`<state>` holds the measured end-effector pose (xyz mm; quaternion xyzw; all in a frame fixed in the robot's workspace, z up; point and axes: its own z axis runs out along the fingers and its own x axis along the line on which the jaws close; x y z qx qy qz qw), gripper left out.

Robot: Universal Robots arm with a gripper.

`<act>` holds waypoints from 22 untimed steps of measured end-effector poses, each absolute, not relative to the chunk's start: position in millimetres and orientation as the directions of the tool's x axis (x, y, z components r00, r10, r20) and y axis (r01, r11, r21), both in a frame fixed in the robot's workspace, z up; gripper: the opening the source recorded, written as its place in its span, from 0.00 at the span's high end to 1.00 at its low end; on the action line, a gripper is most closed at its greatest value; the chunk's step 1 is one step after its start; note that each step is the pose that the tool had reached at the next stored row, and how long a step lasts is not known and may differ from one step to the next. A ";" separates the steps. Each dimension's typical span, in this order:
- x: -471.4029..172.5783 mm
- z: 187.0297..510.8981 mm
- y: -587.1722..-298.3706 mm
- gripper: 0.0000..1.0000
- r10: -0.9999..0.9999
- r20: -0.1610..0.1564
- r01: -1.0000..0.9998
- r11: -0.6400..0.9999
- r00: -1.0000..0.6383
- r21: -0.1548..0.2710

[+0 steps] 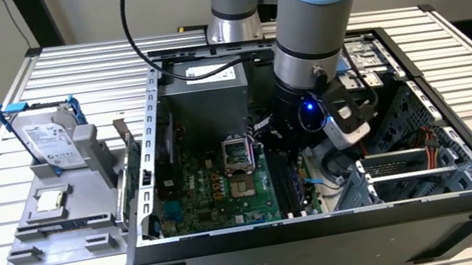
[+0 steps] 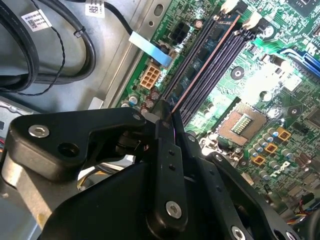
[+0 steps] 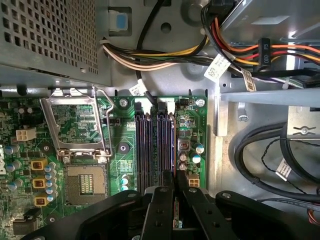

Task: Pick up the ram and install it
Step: 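Insert the ram into the slot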

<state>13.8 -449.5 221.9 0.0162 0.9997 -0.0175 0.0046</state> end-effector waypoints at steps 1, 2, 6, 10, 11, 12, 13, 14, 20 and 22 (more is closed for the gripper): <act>13.8 221.8 -449.5 1.00 0.032 -0.010 0.033 0.999 -0.999 -0.035; 13.8 221.5 -449.8 1.00 0.032 -0.010 0.033 0.999 -0.999 -0.035; 13.8 220.9 -450.2 1.00 0.032 -0.010 0.033 0.999 -0.999 -0.035; 13.9 219.6 -450.1 1.00 0.032 -0.010 0.033 0.999 -0.999 -0.035; 13.9 219.1 -450.1 1.00 0.032 -0.010 0.033 0.999 -0.999 -0.035; 13.9 219.0 -450.2 1.00 0.032 -0.010 0.033 0.999 -0.999 -0.035; 13.9 219.0 -450.2 1.00 0.032 -0.010 0.033 0.999 -0.999 -0.035; 13.9 218.9 -450.3 1.00 0.032 -0.010 0.032 0.999 -0.999 -0.035; 13.9 221.2 -450.9 1.00 0.027 -0.010 0.027 0.999 -1.000 -0.035; 13.9 221.3 -451.2 1.00 0.025 -0.010 0.026 0.999 -1.000 -0.035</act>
